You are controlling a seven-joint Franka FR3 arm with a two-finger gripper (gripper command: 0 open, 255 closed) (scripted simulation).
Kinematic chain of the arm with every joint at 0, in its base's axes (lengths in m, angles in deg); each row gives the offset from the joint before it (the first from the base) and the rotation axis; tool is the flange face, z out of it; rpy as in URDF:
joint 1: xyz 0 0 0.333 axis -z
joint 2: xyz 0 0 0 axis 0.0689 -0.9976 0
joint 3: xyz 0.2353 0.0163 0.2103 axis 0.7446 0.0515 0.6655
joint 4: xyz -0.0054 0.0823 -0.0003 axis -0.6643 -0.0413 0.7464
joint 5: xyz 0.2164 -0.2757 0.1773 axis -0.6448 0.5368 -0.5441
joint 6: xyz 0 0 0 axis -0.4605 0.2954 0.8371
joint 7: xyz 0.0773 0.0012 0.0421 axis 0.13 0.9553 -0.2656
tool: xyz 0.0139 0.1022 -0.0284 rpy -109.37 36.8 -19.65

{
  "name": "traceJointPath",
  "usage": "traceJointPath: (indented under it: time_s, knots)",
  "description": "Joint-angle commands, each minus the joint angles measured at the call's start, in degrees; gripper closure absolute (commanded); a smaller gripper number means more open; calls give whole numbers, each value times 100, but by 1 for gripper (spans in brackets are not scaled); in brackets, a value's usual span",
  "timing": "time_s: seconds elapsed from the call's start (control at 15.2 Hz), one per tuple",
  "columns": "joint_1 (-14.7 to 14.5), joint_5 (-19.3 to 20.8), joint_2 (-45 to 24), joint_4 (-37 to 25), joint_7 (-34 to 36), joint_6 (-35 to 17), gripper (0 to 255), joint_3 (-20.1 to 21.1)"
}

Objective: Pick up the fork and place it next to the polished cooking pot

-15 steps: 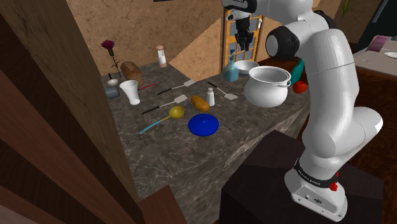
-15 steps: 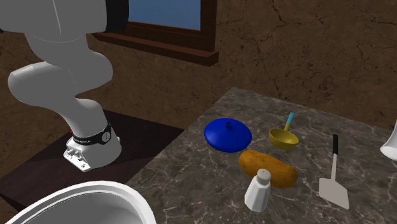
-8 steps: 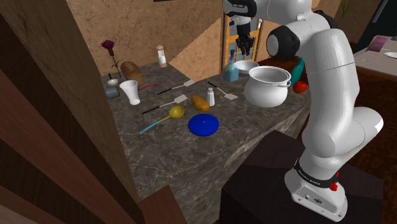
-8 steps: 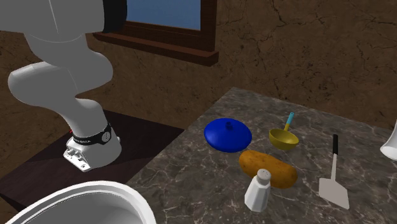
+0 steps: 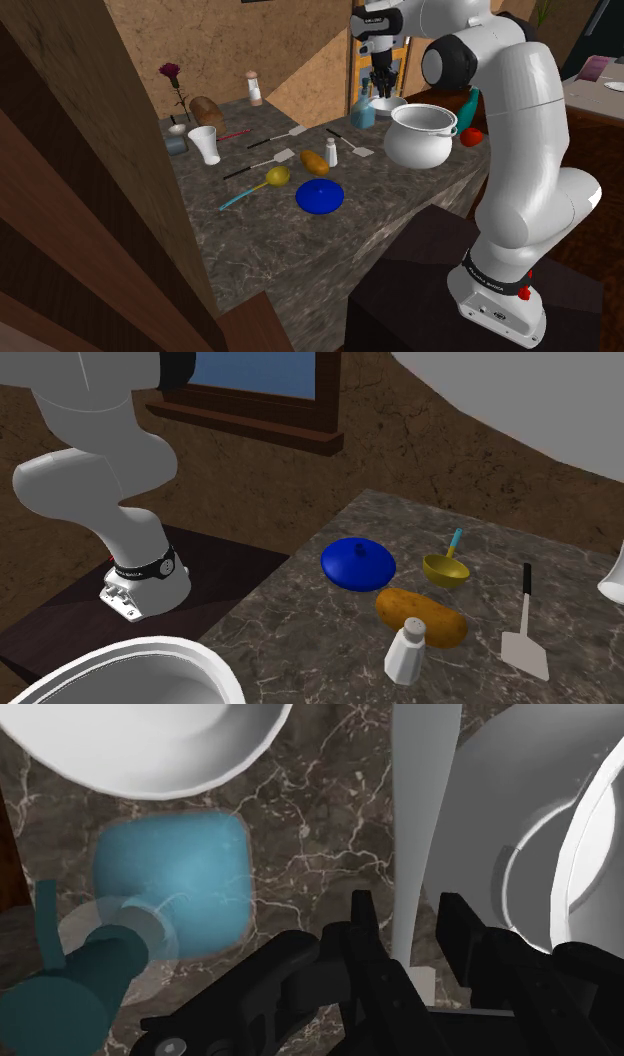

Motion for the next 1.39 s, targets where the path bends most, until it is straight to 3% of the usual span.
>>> traceJointPath:
  time_s: [0.0,1.32]
  knots:
    - [-15,4,29,199,19,-174,255,2]
    - [-61,-19,-132,1490,149,-1613,255,42]
